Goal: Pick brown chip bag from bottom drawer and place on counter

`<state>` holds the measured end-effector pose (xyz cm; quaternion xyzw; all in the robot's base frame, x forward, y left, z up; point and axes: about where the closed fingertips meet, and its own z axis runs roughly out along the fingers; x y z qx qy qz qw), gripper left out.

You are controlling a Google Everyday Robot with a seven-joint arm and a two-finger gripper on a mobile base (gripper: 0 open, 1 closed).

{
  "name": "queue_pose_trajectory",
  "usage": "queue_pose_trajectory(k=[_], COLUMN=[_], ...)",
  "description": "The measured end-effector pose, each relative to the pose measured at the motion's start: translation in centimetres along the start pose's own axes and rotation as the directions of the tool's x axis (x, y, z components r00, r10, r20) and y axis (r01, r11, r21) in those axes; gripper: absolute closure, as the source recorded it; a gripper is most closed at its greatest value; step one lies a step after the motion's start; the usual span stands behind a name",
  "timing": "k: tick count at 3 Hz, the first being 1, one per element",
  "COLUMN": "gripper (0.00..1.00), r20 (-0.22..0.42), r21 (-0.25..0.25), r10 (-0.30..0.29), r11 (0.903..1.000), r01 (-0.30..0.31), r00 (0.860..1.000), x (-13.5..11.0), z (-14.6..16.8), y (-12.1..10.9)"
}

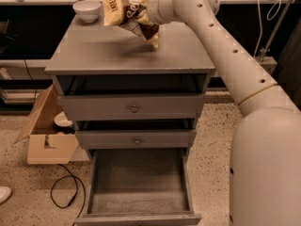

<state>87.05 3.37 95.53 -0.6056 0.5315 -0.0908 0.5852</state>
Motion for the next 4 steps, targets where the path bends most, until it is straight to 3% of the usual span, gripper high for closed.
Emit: queue_pose_trajectory(k=[1, 2, 3, 4], gripper=[0.21, 0.01, 0.0, 0.0], r20=[0.009, 0.04, 0.043, 0.087], r21=[0.008, 0.038, 0.108, 0.244], r10=[0.001, 0.002, -0.021, -0.021], r11=[1.0, 0.9993, 0.994, 0.9698], r01=[-0.001, -0.004, 0.016, 0.0], r00=[1.0, 0.999, 0.999, 0.996], x=[-0.4, -1.5, -2.6, -4.8], z=[-0.3, -1.6, -4.7, -11.4], y=[-0.3, -1.2, -3.1, -4.5])
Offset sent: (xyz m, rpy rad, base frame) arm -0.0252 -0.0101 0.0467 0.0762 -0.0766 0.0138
